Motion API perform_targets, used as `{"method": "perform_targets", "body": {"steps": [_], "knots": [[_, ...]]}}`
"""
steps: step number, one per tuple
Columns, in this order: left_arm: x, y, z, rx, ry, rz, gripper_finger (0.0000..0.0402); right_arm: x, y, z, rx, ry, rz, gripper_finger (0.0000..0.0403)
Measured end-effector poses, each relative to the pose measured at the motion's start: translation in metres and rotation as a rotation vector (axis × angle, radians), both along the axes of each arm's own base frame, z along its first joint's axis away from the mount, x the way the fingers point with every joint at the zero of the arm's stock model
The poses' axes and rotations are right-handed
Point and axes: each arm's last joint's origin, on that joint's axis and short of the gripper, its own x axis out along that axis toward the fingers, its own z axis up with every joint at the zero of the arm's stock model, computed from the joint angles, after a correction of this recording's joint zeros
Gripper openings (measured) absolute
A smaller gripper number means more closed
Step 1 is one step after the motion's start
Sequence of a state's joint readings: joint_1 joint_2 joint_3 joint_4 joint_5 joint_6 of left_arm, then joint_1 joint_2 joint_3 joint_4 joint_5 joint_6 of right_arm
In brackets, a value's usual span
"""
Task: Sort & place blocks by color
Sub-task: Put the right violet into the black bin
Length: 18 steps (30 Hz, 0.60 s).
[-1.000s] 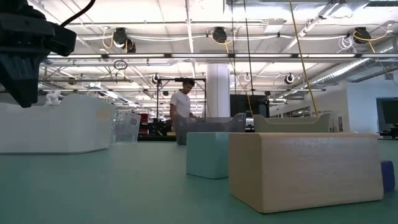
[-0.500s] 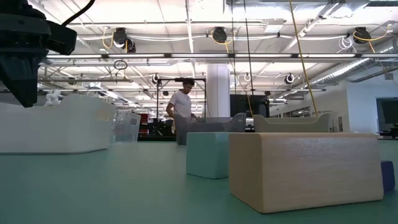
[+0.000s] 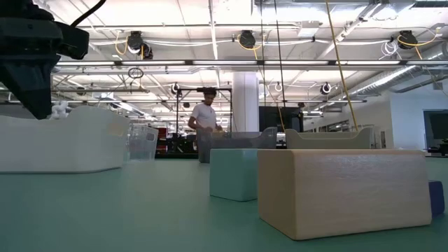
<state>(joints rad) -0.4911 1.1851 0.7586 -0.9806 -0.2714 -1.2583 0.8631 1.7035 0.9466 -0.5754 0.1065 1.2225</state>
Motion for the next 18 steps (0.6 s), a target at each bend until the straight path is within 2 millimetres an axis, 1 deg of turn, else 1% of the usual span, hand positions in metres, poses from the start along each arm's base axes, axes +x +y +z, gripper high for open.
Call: {"method": "perform_targets", "body": {"steps": [4, 7, 9, 10, 13, 16, 18], "knots": [[0.000, 0.000, 0.000, -0.003, -0.005, 0.001, 0.0186, 0.000, -0.001, 0.003, 0.015, -0.004, -0.033, 0.0081], [0.002, -0.001, 0.000, -0.012, -0.022, 0.001, 0.0186, 0.001, -0.004, 0.014, 0.048, -0.031, -0.041, 0.0081], [0.003, -0.002, 0.001, -0.017, -0.034, -0.004, 0.0186, -0.002, -0.012, 0.021, 0.013, -0.044, -0.052, 0.0081], [0.004, -0.002, 0.001, -0.020, -0.042, -0.012, 0.0186, -0.002, -0.015, 0.027, 0.005, -0.081, -0.061, 0.0081], [0.007, -0.004, 0.002, -0.031, -0.073, -0.035, 0.0186, -0.001, -0.022, 0.052, 0.007, -0.229, -0.094, 0.0081], [0.012, -0.006, 0.003, -0.051, -0.118, -0.067, 0.0186, -0.003, -0.035, 0.069, -0.067, -0.367, -0.124, 0.0081], [0.016, -0.008, 0.005, -0.066, -0.156, -0.087, 0.0186, 0.000, -0.044, 0.083, -0.103, -0.488, -0.167, 0.0081]]}}
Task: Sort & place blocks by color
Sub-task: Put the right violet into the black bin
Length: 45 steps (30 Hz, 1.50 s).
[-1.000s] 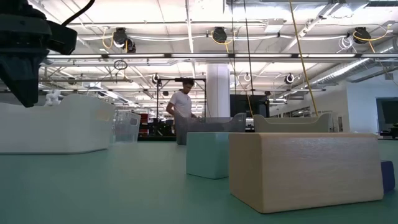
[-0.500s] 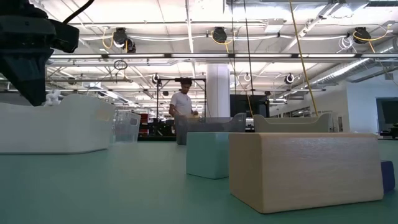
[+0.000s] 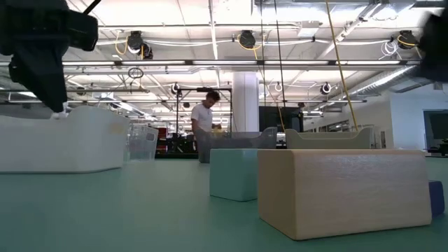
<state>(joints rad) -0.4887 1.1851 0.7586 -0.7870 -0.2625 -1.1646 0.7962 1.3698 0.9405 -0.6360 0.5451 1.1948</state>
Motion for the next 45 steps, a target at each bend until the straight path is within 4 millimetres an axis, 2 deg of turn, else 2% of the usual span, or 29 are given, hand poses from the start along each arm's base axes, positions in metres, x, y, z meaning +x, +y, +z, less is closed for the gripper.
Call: {"method": "perform_targets", "body": {"steps": [5, 11, 14, 17, 22, 24, 27, 34, 38, 45], "knots": [[0.018, -0.005, 0.010, -0.062, -0.194, -0.053, 0.0186, 0.009, -0.023, 0.031, -0.092, -0.241, -0.088, 0.0081], [0.050, -0.005, 0.041, -0.014, -0.614, -0.189, 0.0186, 0.035, -0.048, 0.059, -0.257, -0.426, -0.084, 0.0093], [0.061, 0.003, 0.058, 0.125, -0.802, -0.201, 0.0186, 0.054, -0.065, 0.074, -0.339, -0.531, -0.098, 0.0091], [0.068, 0.013, 0.075, 0.334, -0.944, -0.209, 0.0186, 0.071, -0.086, 0.092, -0.379, -0.670, -0.184, 0.0091], [0.074, 0.029, 0.096, 0.707, -1.042, -0.217, 0.0186, 0.082, -0.117, 0.115, -0.423, -0.853, -0.319, 0.0091], [0.075, 0.035, 0.103, 0.802, -1.075, -0.212, 0.0186, 0.085, -0.126, 0.120, -0.438, -0.898, -0.278, 0.0091], [0.080, 0.044, 0.107, 0.890, -1.089, -0.188, 0.0186, 0.094, -0.136, 0.122, -0.469, -0.963, -0.207, 0.0092], [0.097, 0.048, 0.103, 0.937, -1.068, -0.215, 0.0186, 0.116, -0.158, 0.110, -0.496, -1.034, -0.310, 0.0092], [0.110, 0.048, 0.102, 1.059, -0.995, -0.262, 0.0186, 0.130, -0.163, 0.096, -0.479, -1.048, -0.302, 0.0093], [0.128, 0.063, 0.097, 1.143, -0.872, -0.178, 0.0186, 0.141, -0.161, 0.087, -0.480, -1.105, -0.238, 0.0093]]}}
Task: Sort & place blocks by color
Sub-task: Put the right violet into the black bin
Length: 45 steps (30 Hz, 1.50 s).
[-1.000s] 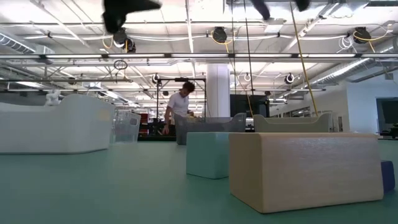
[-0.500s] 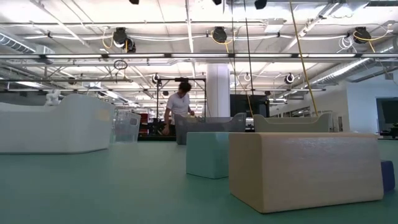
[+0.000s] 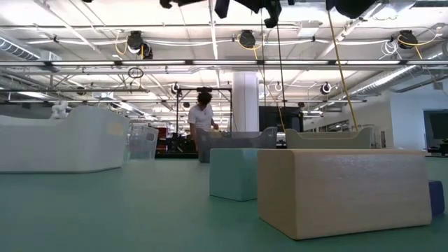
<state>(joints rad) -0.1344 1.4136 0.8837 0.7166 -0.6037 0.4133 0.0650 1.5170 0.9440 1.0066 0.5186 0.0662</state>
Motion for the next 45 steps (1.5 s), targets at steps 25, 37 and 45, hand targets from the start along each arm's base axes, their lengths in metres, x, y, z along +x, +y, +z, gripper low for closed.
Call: {"method": "perform_targets", "body": {"steps": [25, 37, 45], "knots": [[0.007, 0.026, -0.004, -0.245, -0.114, -0.045, 0.0075, -0.001, 0.001, 0.003, -0.091, 0.020, -0.003, 0.0093], [0.007, 0.026, -0.004, -0.260, -0.120, -0.092, 0.0062, -0.001, 0.001, 0.003, -0.087, 0.025, -0.019, 0.0093], [0.008, 0.026, -0.005, -0.255, -0.110, -0.123, 0.0176, 0.001, 0.002, -0.001, -0.086, 0.046, 0.001, 0.0093]]}}
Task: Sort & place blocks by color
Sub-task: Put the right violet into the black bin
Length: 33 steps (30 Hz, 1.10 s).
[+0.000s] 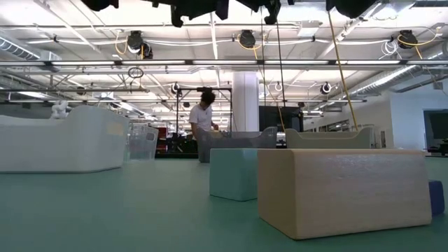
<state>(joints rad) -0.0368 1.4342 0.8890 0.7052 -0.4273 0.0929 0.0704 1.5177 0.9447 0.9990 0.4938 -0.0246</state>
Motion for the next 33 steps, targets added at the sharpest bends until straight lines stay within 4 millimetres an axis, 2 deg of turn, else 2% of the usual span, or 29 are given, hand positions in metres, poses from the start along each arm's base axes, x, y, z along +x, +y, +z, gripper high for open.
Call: {"method": "perform_targets", "body": {"steps": [3, 7, 10, 15, 21, 27, 33], "knots": [[0.000, 0.000, 0.000, 0.001, 0.000, 0.002, 0.0200, -0.001, 0.000, 0.001, 0.022, -0.015, -0.005, 0.0093], [0.000, 0.001, -0.001, 0.004, 0.012, 0.012, 0.0198, -0.001, -0.001, 0.000, 0.025, -0.009, -0.020, 0.0093], [0.000, 0.002, -0.003, 0.005, 0.037, 0.016, 0.0163, -0.001, -0.001, 0.001, 0.023, -0.014, -0.021, 0.0093], [0.000, 0.006, -0.005, -0.012, 0.048, 0.046, 0.0063, -0.001, -0.002, 0.000, 0.022, -0.003, -0.035, 0.0093], [0.000, 0.007, -0.005, -0.069, 0.021, 0.028, 0.0054, -0.001, -0.002, 0.000, 0.043, -0.007, -0.015, 0.0097], [0.000, 0.004, -0.004, -0.069, 0.011, 0.014, 0.0054, -0.015, -0.002, 0.005, 0.027, 0.168, -0.016, 0.0148], [0.000, 0.003, -0.001, -0.067, -0.014, 0.011, 0.0054, -0.049, -0.005, 0.022, 0.043, 0.318, -0.019, 0.0213]]}}
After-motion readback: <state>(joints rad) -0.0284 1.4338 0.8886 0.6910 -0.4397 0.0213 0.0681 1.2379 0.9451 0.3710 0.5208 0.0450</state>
